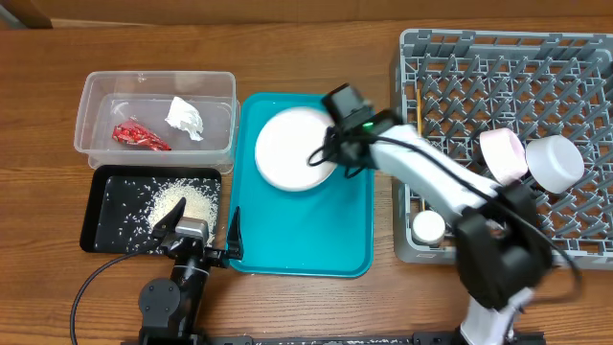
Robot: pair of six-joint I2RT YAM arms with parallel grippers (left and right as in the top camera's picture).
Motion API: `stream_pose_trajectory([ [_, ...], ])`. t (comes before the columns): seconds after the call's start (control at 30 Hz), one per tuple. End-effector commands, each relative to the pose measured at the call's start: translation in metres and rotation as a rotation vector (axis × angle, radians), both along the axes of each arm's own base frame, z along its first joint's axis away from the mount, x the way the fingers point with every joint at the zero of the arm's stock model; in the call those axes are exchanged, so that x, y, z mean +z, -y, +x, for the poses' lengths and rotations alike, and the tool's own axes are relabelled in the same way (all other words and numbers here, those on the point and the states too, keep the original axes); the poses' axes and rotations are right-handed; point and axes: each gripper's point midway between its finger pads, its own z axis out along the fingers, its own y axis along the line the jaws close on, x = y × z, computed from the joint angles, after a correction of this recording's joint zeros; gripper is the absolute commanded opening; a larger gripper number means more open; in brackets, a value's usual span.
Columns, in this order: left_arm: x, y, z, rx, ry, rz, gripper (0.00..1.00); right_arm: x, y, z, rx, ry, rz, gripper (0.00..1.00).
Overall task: Sort waste into correct bins and load items into the dishwasher
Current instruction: 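Grasp the white plate edge with the right gripper and lift, then stand the white plate upright in the dish rack slots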
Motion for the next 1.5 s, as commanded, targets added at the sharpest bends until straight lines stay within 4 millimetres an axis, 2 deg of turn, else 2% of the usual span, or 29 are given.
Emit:
stream_pose_trajectory([
  [0.0,-0.002,-0.001,0.0,0.004,0.002,-0.007,1.0,0.113,0.039,0.016,-0.013,0.313,-0.063,0.04],
  [0.1,-0.002,-0.001,0.0,0.004,0.002,-0.007,1.0,0.167,0.076,0.012,-0.045,0.463,-0.186,0.04],
  [0.17,-0.002,-0.001,0.0,0.004,0.002,-0.007,1.0,0.199,0.113,0.005,-0.117,0.549,-0.332,0.04],
  [0.2,-0.002,-0.001,0.0,0.004,0.002,-0.007,1.0,0.216,0.14,0.0,-0.189,0.586,-0.439,0.04],
  [0.27,-0.002,-0.001,0.0,0.004,0.002,-0.007,1.0,0.239,0.18,-0.01,-0.319,0.629,-0.603,0.04],
  [0.3,-0.002,-0.001,0.0,0.004,0.002,-0.007,1.0,0.254,0.214,-0.019,-0.44,0.644,-0.749,0.04],
  [0.37,-0.002,-0.001,0.0,0.004,0.002,-0.007,1.0,0.263,0.244,-0.026,-0.534,0.634,-0.865,0.04],
  [0.43,-0.002,-0.001,0.0,0.004,0.002,-0.007,1.0,0.265,0.264,-0.026,-0.59,0.615,-0.914,0.04],
  [0.5,-0.002,-0.001,0.0,0.004,0.002,-0.007,1.0,0.262,0.289,-0.025,-0.654,0.583,-0.959,0.04],
  [0.67,-0.002,-0.001,0.0,0.004,0.002,-0.007,1.0,0.245,0.329,-0.015,-0.746,0.511,-1.022,0.04],
  [0.77,-0.002,-0.001,0.0,0.004,0.002,-0.007,1.0,0.222,0.335,-0.002,-0.721,0.461,-1.007,0.04],
  [1.03,-0.002,-0.001,0.0,0.004,0.002,-0.007,1.0,0.171,0.324,0.037,-0.578,0.372,-1.062,0.04],
  [1.17,-0.002,-0.001,0.0,0.004,0.002,-0.007,1.0,0.155,0.321,0.049,-0.533,0.346,-1.086,0.04],
  [1.3,-0.002,-0.001,0.0,0.004,0.002,-0.007,1.0,0.148,0.312,0.054,-0.498,0.35,-1.052,0.05],
  [1.43,-0.002,-0.001,0.0,0.004,0.002,-0.007,1.0,0.148,0.297,0.057,-0.465,0.364,-1.047,0.16],
  [1.47,-0.002,-0.001,0.0,0.004,0.002,-0.007,1.0,0.15,0.293,0.056,-0.458,0.369,-1.058,0.29],
])
